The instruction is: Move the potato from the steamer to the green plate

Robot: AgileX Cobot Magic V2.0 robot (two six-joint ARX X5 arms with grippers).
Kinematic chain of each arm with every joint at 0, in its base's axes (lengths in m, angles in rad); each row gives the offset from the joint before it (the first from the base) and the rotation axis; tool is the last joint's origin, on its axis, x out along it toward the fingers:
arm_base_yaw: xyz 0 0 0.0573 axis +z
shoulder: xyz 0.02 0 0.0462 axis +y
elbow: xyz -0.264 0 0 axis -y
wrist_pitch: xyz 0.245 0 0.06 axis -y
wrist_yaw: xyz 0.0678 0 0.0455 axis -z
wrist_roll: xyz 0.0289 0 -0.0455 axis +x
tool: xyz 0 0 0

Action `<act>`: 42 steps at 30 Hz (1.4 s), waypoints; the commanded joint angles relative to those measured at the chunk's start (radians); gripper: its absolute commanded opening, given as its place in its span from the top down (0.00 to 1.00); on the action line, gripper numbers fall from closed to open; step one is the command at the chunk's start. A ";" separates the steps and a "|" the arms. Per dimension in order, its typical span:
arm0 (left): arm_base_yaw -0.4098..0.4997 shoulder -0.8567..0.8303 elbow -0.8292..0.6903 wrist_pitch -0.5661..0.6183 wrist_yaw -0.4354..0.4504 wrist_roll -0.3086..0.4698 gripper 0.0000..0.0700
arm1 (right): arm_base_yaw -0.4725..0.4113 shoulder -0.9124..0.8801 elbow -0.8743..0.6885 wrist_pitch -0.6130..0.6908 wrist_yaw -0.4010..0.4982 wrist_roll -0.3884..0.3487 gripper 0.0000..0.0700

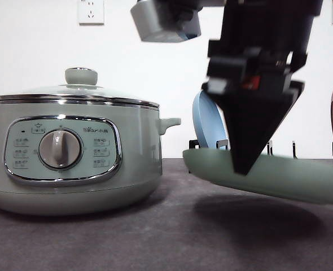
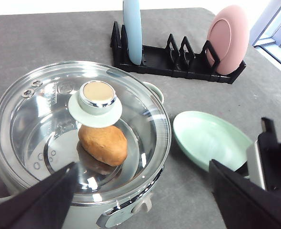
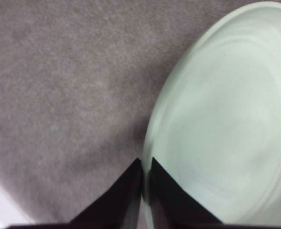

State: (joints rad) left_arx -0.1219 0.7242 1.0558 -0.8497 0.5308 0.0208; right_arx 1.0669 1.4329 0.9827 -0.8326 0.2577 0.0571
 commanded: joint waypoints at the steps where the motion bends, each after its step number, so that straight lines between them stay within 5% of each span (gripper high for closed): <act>1: -0.002 0.003 0.024 0.006 0.009 0.013 0.20 | 0.014 0.027 -0.006 0.027 0.006 0.015 0.99; 14: -0.002 0.003 0.024 0.004 0.009 0.013 0.20 | 0.017 0.132 -0.022 0.104 -0.105 0.039 0.98; 19: -0.002 0.003 0.024 0.002 0.009 0.013 0.20 | 0.017 0.143 -0.022 0.104 -0.100 0.048 0.57; 21: -0.002 0.003 0.024 0.003 0.009 0.013 0.20 | 0.017 0.143 -0.022 0.102 -0.100 0.049 0.50; 35: -0.002 0.003 0.024 0.004 0.009 0.013 0.20 | 0.004 -0.005 0.048 0.086 -0.111 0.034 0.50; 42: -0.002 0.003 0.024 0.004 0.009 0.013 0.20 | -0.061 -0.143 0.143 0.091 -0.289 0.013 0.50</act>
State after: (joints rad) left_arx -0.1219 0.7242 1.0561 -0.8516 0.5308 0.0204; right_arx 1.0045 1.2900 1.0995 -0.7503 -0.0159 0.0816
